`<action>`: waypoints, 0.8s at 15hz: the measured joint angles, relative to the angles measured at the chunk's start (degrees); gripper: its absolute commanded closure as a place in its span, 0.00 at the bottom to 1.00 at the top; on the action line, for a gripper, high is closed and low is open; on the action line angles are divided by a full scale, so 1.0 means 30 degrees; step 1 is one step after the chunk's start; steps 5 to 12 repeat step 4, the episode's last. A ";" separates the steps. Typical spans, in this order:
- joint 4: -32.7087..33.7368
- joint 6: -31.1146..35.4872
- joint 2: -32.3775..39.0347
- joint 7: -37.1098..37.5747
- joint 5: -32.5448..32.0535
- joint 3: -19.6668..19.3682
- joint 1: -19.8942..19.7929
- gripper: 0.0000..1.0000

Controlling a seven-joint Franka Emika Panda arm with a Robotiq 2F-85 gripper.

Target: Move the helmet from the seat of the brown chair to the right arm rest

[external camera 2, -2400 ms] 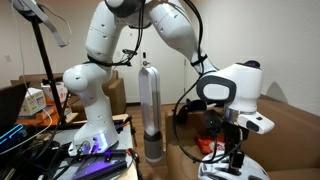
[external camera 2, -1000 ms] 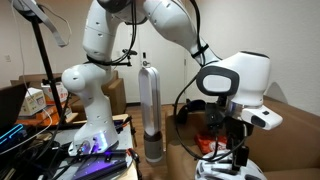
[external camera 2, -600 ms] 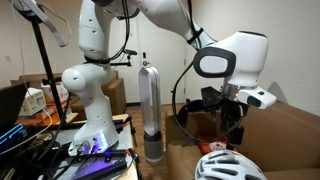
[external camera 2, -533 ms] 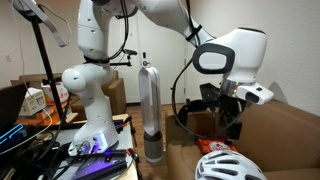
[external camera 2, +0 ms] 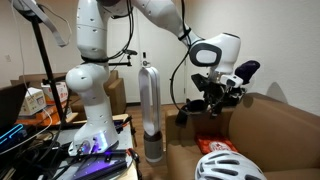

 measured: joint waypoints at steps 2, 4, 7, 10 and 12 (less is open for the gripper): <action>0.0062 0.0085 0.0661 0.1027 -0.0051 0.0547 0.1174 0.00; 0.0191 0.0243 0.1244 0.1539 -0.0051 0.0837 0.1818 0.00; 0.0191 0.0243 0.1244 0.1539 -0.0051 0.0837 0.1818 0.00; 0.0191 0.0243 0.1244 0.1539 -0.0051 0.0837 0.1818 0.00; 0.0191 0.0243 0.1244 0.1539 -0.0051 0.0837 0.1818 0.00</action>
